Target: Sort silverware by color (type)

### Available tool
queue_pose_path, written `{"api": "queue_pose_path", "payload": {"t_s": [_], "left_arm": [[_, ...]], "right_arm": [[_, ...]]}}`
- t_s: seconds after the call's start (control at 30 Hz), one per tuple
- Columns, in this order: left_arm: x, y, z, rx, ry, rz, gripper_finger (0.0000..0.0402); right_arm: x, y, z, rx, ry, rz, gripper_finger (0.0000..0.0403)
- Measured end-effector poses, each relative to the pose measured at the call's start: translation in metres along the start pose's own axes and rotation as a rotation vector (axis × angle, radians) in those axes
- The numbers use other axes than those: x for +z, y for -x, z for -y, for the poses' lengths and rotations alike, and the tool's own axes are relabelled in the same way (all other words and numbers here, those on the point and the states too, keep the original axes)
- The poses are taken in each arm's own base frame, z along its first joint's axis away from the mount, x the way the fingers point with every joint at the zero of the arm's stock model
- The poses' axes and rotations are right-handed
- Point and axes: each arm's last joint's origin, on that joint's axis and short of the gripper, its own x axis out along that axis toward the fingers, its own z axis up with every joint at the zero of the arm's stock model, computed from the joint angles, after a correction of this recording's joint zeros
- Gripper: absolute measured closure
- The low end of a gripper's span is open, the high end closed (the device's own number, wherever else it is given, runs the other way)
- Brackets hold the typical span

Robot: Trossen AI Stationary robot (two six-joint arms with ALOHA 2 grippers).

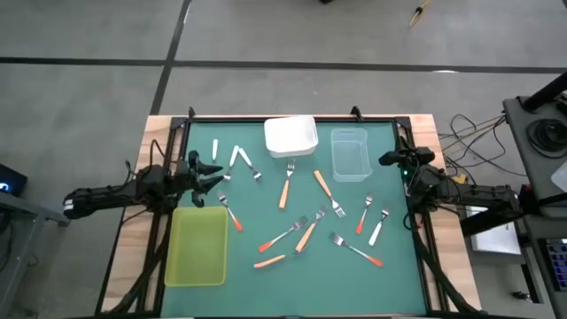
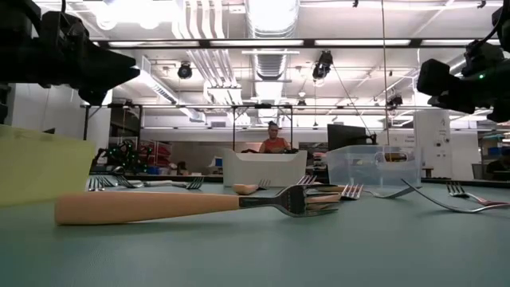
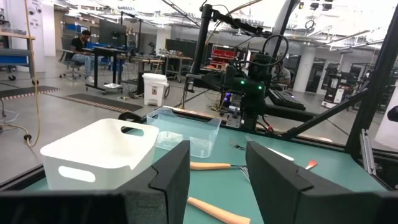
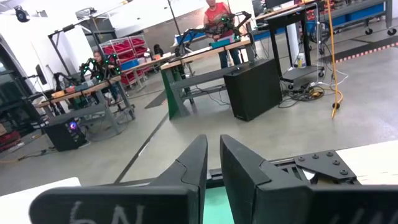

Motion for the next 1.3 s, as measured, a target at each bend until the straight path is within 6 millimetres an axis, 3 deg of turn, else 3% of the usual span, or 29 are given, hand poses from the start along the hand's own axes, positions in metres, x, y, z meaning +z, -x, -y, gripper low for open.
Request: {"api": "queue_pose_path", "payload": {"t_s": [0.5, 0.63, 0.73, 0.97, 1.13, 1.3], "left_arm": [[0.003, 0.000, 0.000, -0.005, 0.006, 0.037, 0.0263], [0.011, 0.001, 0.002, -0.024, 0.167, 0.117, 0.0263], [0.018, 0.002, 0.000, 0.052, 0.193, 0.202, 0.0263], [0.031, 0.005, -0.002, 0.154, 0.079, 0.348, 0.0263], [0.038, 0.005, -0.001, 0.163, 0.077, 0.412, 0.0263], [0.035, 0.000, -0.001, 0.168, 0.075, 0.378, 0.0263]], "right_arm": [[0.000, 0.000, 0.000, 0.010, -0.019, -0.003, 0.0367], [0.000, 0.003, -0.013, 0.418, -0.077, -0.102, 0.0367], [0.007, 0.004, -0.020, 0.547, -0.122, -0.080, 0.0367], [0.017, 0.000, -0.034, 0.508, -0.171, -0.123, 0.0367], [0.022, -0.007, -0.060, 0.445, -0.046, -0.259, 0.0367], [0.030, -0.015, -0.082, 0.272, 0.078, -0.392, 0.0367]]}}
